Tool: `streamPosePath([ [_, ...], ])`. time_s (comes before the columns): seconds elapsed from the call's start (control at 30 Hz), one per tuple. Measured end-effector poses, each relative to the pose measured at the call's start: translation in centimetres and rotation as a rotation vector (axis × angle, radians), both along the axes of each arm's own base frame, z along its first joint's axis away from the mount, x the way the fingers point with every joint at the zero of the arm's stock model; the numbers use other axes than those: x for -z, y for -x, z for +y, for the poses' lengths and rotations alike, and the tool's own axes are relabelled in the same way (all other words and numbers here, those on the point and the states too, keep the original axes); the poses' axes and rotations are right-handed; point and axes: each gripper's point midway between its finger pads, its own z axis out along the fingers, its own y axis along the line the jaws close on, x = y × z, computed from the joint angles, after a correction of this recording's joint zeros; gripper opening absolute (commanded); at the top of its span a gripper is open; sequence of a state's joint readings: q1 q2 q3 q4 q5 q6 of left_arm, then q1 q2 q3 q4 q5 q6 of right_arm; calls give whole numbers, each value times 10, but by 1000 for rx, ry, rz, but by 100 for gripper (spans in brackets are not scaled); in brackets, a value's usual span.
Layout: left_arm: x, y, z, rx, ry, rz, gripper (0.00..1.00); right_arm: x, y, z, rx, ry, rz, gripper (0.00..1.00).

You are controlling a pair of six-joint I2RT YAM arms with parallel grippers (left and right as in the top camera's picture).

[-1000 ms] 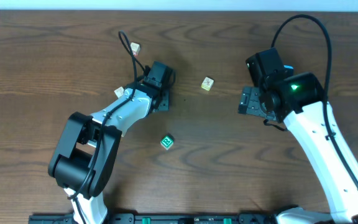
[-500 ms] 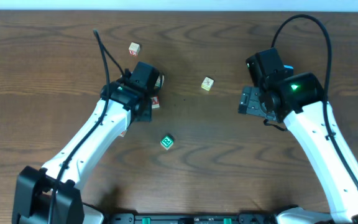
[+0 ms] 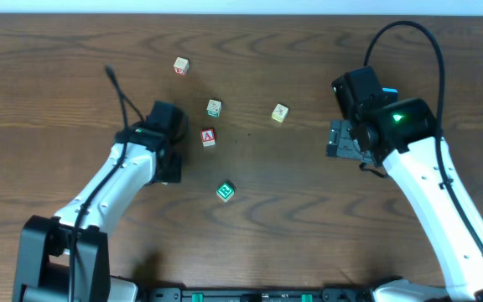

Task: Spell out Ai2

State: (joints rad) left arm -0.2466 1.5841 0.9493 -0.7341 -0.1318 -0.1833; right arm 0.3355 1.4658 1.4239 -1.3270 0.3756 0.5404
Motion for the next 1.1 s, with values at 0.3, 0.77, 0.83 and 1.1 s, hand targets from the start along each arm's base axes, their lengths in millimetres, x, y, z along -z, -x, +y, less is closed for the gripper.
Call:
streamPosePath([
  [0.3,14,1,-22,94,180,9,71,-1,-2,0,-3,2,-7,99],
  [0.77,24,2,-20,137,165,-7,41,0,0,0,-3,4,0,99],
  [0.83,24,0,-20,118,165,-15,39,0,0,0,-3,4,0,99],
  [1.1,22,-10,-18,68,163,-63,26,0,0,0,-3,4,0,99],
])
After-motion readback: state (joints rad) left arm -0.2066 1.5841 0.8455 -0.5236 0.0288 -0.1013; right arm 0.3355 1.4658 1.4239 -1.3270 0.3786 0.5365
